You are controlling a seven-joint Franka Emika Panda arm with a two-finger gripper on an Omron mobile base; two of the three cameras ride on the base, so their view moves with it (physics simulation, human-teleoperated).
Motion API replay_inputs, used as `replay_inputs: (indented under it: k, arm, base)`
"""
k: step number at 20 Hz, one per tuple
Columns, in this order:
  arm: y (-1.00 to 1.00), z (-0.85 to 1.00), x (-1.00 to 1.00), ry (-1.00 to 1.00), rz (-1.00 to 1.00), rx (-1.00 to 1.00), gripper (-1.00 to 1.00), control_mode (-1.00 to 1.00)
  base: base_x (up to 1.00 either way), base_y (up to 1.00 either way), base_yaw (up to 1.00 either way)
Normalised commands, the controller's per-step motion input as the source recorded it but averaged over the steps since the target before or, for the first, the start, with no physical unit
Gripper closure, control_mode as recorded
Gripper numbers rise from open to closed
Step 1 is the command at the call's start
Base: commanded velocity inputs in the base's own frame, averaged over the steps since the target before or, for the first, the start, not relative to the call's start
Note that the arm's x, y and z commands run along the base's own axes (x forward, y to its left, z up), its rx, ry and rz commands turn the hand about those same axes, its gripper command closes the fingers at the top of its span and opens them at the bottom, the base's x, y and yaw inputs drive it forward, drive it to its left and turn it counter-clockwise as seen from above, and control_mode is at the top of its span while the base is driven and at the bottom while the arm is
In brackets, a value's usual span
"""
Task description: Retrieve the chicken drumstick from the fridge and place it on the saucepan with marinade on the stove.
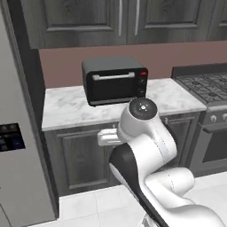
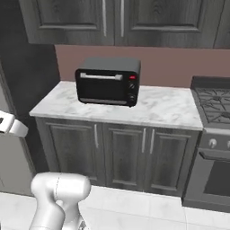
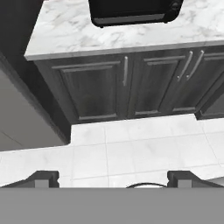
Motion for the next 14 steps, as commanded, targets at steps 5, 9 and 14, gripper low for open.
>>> replay_inputs:
  k: [5, 9, 14]
  arm:
    - [0.00, 0.00, 0.00, 0.00, 0.00, 0.00, -1.00, 1.00]
    - [0.00, 0.00, 0.00, 0.00, 0.00, 0.00, -1.00, 1.00]
    - [0.00, 0.00, 0.00, 0.00, 0.00, 0.00, -1.00, 1.00]
  base:
    - [-0.73, 1.00, -0.06]
    - [-0.06, 1.00, -0.01]
    - [0.23, 1.00, 0.02]
